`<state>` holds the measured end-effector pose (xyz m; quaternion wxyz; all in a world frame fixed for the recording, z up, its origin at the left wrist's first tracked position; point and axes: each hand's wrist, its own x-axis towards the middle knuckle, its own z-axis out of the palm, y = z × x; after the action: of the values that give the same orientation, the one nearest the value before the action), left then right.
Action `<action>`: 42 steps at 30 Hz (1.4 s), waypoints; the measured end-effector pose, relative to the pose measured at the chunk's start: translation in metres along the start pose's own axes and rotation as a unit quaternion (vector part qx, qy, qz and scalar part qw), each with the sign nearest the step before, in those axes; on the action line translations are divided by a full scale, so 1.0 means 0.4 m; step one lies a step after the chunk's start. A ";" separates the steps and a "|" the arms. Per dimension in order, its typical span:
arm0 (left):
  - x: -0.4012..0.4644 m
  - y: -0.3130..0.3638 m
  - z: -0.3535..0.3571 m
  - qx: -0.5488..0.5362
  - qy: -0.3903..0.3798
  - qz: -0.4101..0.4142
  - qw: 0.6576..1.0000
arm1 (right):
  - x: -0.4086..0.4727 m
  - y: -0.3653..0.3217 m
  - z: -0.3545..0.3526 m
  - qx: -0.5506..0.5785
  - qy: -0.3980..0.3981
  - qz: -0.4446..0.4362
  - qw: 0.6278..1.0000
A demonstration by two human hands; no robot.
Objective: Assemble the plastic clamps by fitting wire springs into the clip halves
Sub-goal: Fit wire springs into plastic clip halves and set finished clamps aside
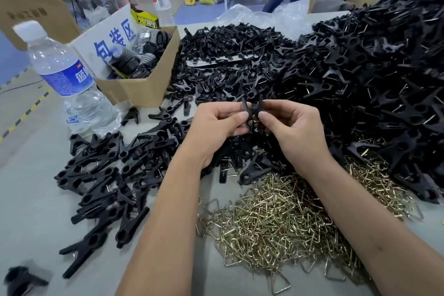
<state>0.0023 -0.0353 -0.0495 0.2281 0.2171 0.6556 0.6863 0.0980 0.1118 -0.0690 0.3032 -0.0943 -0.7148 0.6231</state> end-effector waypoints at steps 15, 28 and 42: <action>0.007 -0.013 0.004 -0.017 0.034 0.040 0.998 | 0.001 0.010 -0.010 0.065 -0.021 0.019 0.997; -0.002 -0.010 -0.012 0.096 -0.054 0.128 0.986 | -0.006 -0.006 -0.010 0.084 0.004 0.015 0.996; 0.040 -0.027 -0.118 0.000 0.181 0.146 0.973 | -0.070 -0.113 0.144 -0.362 -0.488 -0.109 0.787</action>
<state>-0.0387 -0.0632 -0.0626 0.0031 0.1822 0.6471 0.7403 0.0997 0.0402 -0.0374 -0.0760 0.1979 -0.9461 0.2448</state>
